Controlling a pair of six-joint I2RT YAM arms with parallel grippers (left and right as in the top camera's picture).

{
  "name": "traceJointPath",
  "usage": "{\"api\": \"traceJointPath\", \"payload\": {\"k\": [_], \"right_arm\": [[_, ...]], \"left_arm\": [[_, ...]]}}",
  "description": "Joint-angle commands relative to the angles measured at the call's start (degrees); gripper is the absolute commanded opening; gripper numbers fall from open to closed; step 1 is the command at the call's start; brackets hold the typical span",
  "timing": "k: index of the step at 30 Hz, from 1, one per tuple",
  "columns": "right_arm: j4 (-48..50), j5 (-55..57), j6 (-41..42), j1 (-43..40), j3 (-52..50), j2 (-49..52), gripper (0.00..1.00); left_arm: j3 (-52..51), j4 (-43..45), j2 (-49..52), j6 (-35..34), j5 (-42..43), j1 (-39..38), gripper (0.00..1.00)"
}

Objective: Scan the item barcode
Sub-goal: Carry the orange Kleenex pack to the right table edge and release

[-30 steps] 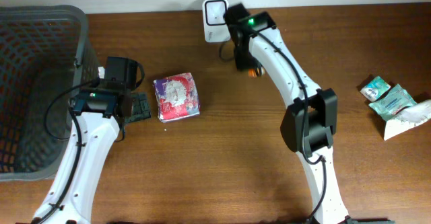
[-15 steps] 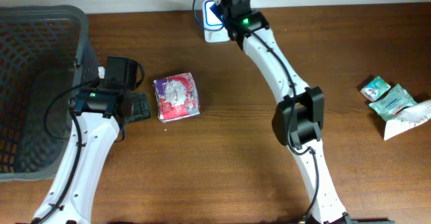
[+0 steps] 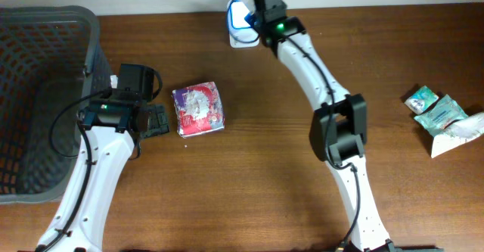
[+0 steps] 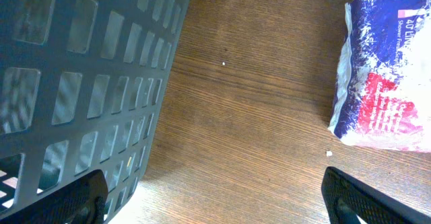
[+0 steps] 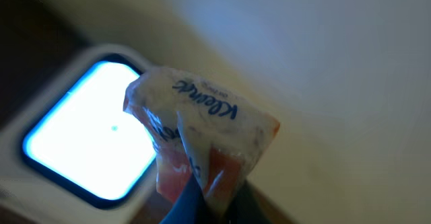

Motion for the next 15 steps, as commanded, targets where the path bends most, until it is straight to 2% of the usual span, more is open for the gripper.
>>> {"api": "traceJointPath", "payload": {"k": [1,3,8,11,15], "right_arm": [[-4.0,14.7,24.4,-4.9,0.0,-10.0,0.04],[-14.6,17.8,34.9,-8.5,0.0,-14.7,0.04],[-39.3,17.6,49.5,-20.5,-0.1,-17.8,0.04],[-47.5,11.1,57.9,-30.5,-1.1,-17.8,0.04],[-48.8,-0.9,58.6,-42.7,-5.9,-17.8,0.05]], "left_arm": [[0.0,0.1,-0.2,-0.6,0.0,0.2,0.99],[0.0,0.1,-0.2,-0.6,0.0,0.2,0.99],[0.0,0.1,-0.2,-0.6,0.0,0.2,0.99],[0.0,0.1,-0.2,-0.6,0.0,0.2,0.99],[0.0,0.1,-0.2,-0.6,0.0,0.2,0.99]]}}
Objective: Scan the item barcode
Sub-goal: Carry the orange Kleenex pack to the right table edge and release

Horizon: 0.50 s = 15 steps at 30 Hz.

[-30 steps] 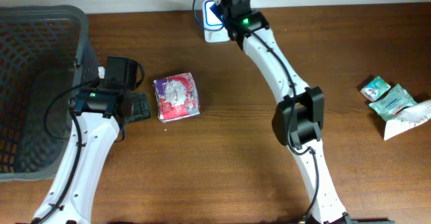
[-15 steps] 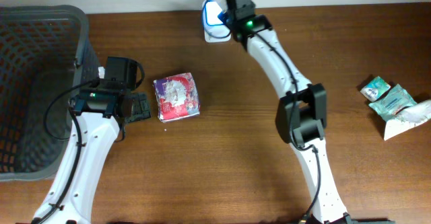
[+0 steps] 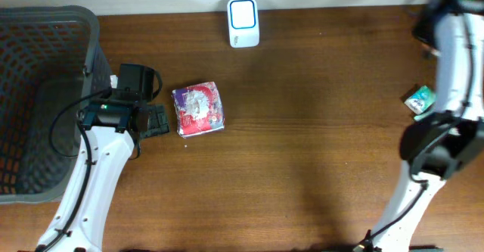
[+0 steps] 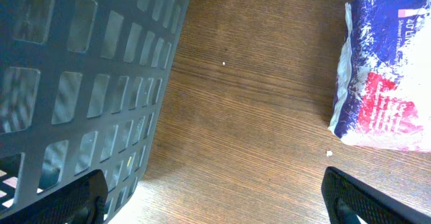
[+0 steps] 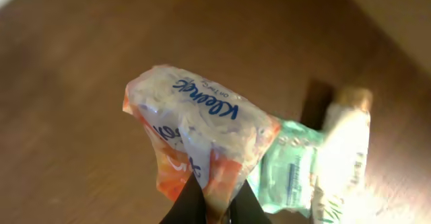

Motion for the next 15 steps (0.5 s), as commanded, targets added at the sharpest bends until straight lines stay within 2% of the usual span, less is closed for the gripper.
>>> {"api": "traceJointPath", "payload": {"k": [1,5,9,15], "right_arm": [[1.2,-9.2,2.8,-6.4,-4.4,0.1,0.06],[10.7,-13.0,2.8,-12.6,-13.5,0.2,0.08],[18.1,-12.9,2.8,-13.0,-17.2,0.2,0.09],[19.7,-12.9,2.1,-13.0,-17.8,2.1,0.11]], "left_arm": [[0.0,0.1,-0.2,-0.6,0.0,0.2,0.99],[0.0,0.1,-0.2,-0.6,0.0,0.2,0.99],[0.0,0.1,-0.2,-0.6,0.0,0.2,0.99],[0.0,0.1,-0.2,-0.6,0.0,0.2,0.99]]}}
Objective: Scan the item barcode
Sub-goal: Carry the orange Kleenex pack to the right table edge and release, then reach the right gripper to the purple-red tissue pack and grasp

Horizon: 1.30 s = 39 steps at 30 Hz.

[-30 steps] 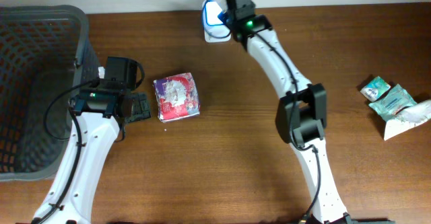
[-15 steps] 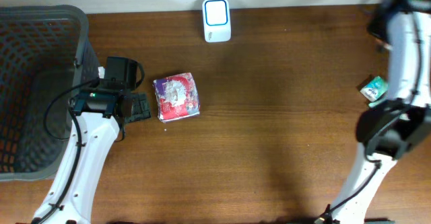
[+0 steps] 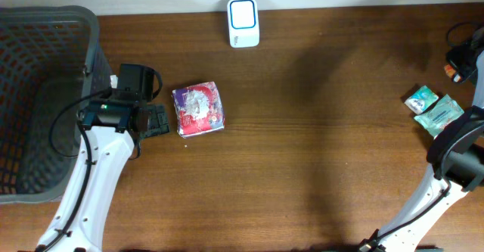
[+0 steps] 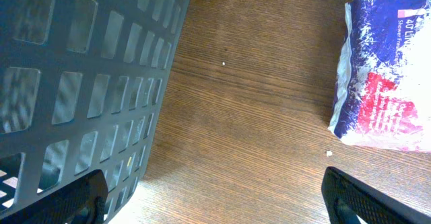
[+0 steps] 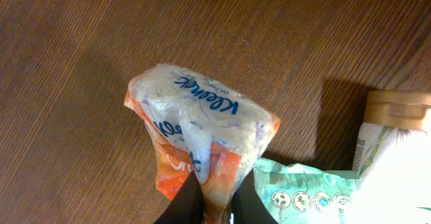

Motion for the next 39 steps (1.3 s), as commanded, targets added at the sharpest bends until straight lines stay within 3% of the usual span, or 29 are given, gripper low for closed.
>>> {"api": "traceJointPath", "payload": {"k": [1,4,7,9,16,18,21,22,28,34,36,38,39], "right_arm": [[-0.1,-0.3,0.0,-0.1,-0.6,2.6,0.13],[-1.7,-0.3,0.0,-0.1,-0.6,3.7,0.17],[-2.7,-0.3,0.0,-0.1,-0.6,3.7,0.50],[-4.7,-4.7,-2.6,-0.1,-0.5,3.6,0.44],[-8.3,-55.1,-16.6,1.8,-0.4,-2.4,0.51],[-15.3,-66.5,-27.9,6.3,-0.4,-2.8,0.65],[-21.5,-60.3,-36.4,16.3,-0.5,-2.7,0.75],[-21.8,-56.6,-36.4,20.7,-0.5,-2.7,0.99],[-15.3,-52.2,-34.8,42.5,-0.5,-0.1,0.99],[-5.5,-46.0,-23.3,53.1,-0.5,0.8,0.99],[-4.5,-40.8,-22.1,57.2,-0.6,1.8,0.99],[-4.2,-34.7,-15.5,59.1,-0.6,3.6,0.99],[-3.5,-34.9,-13.4,59.6,-0.6,4.8,0.91]], "left_arm": [[0.0,0.1,-0.2,-0.6,0.0,0.2,0.99],[0.0,0.1,-0.2,-0.6,0.0,0.2,0.99],[0.0,0.1,-0.2,-0.6,0.0,0.2,0.99],[0.0,0.1,-0.2,-0.6,0.0,0.2,0.99],[0.0,0.1,-0.2,-0.6,0.0,0.2,0.99],[0.0,0.1,-0.2,-0.6,0.0,0.2,0.99],[0.0,0.1,-0.2,-0.6,0.0,0.2,0.99],[0.0,0.1,-0.2,-0.6,0.0,0.2,0.99],[0.0,0.1,-0.2,-0.6,0.0,0.2,0.99],[0.0,0.1,-0.2,-0.6,0.0,0.2,0.99],[0.0,0.1,-0.2,-0.6,0.0,0.2,0.99],[0.0,0.1,-0.2,-0.6,0.0,0.2,0.99],[0.0,0.1,-0.2,-0.6,0.0,0.2,0.99]]}}
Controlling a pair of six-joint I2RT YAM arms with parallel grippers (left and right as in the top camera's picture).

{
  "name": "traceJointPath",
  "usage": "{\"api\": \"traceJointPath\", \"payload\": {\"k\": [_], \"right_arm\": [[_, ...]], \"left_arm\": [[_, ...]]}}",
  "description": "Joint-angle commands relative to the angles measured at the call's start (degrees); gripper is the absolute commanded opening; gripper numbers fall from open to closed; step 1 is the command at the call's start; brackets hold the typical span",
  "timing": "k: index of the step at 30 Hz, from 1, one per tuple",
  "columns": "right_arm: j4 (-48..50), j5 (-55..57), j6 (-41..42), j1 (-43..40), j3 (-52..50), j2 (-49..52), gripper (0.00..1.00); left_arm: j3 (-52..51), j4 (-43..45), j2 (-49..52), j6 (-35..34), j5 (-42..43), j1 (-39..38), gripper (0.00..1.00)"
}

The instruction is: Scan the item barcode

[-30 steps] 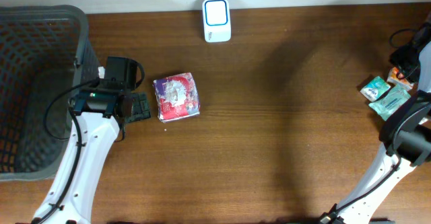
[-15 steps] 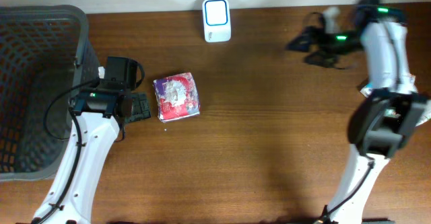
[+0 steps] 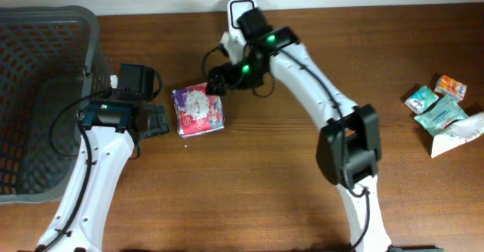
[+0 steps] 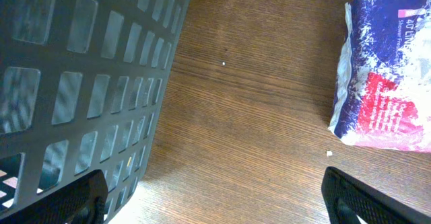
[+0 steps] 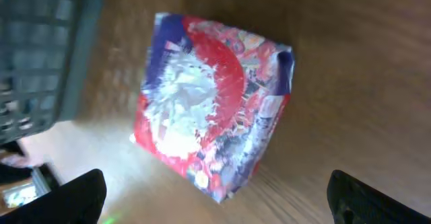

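A red, blue and white soft package (image 3: 198, 110) lies on the wooden table; it fills the right wrist view (image 5: 215, 103) and shows at the right edge of the left wrist view (image 4: 387, 69). My right gripper (image 3: 215, 83) (image 5: 219, 210) hovers open just over its far right corner, nothing between the fingers. My left gripper (image 3: 156, 120) (image 4: 215, 207) rests open just left of the package, apart from it. The white scanner (image 3: 240, 8) stands at the back edge, partly hidden by the right arm.
A dark grey mesh basket (image 3: 45, 93) (image 4: 74, 69) stands at the far left, close to the left arm. At the far right lie an orange tissue pack (image 3: 451, 87), two green packs (image 3: 431, 108) and a white bottle (image 3: 463, 129).
The right gripper held the orange tissue pack over the pile at the far right. That pack now lies there, and the gripper is open over the red-blue package on the left. The left arm is unmoved.
The right gripper first held the orange tissue pack against the lit scanner. It then had the pack at the far right, then low beside the green packs. Now the pack lies in that pile and the open gripper is above the red-blue package.
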Motion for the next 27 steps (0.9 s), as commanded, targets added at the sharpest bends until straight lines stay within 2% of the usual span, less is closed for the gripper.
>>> {"api": "traceJointPath", "payload": {"k": [1,3,8,9,10,12,13,16,19,23,27], "right_arm": [[1.0,4.9,8.8,1.9,-0.2,4.4,0.84],[1.0,3.7,11.2,2.0,-0.2,6.2,0.82],[3.8,-7.1,11.1,2.6,-0.2,10.4,0.81],[3.8,-7.1,11.1,2.8,-0.2,10.7,0.77],[3.8,-7.1,11.1,2.9,-0.2,10.7,0.64],[3.3,-6.9,8.7,2.6,-0.2,10.6,0.19],[2.8,-6.9,8.1,2.4,-0.2,10.6,0.05],[0.0,-6.9,6.1,0.1,0.9,9.7,0.04],[-8.4,8.1,4.6,-3.6,6.0,4.8,0.04],[-21.6,37.9,4.7,-5.1,13.0,-1.3,0.04],[-28.5,50.7,5.4,-4.9,12.9,-1.8,0.04]], "left_arm": [[0.0,0.1,-0.2,-0.6,0.0,0.2,0.99],[0.0,0.1,-0.2,-0.6,0.0,0.2,0.99],[0.0,0.1,-0.2,-0.6,0.0,0.2,0.99],[0.0,0.1,-0.2,-0.6,0.0,0.2,0.99],[0.0,0.1,-0.2,-0.6,0.0,0.2,0.99],[0.0,0.1,-0.2,-0.6,0.0,0.2,0.99],[0.0,0.1,-0.2,-0.6,0.0,0.2,0.99],[0.0,0.1,-0.2,-0.6,0.0,0.2,0.99],[0.0,0.1,-0.2,-0.6,0.0,0.2,0.99],[0.0,0.1,-0.2,-0.6,0.0,0.2,0.99],[0.0,0.1,-0.2,-0.6,0.0,0.2,0.99]]}}
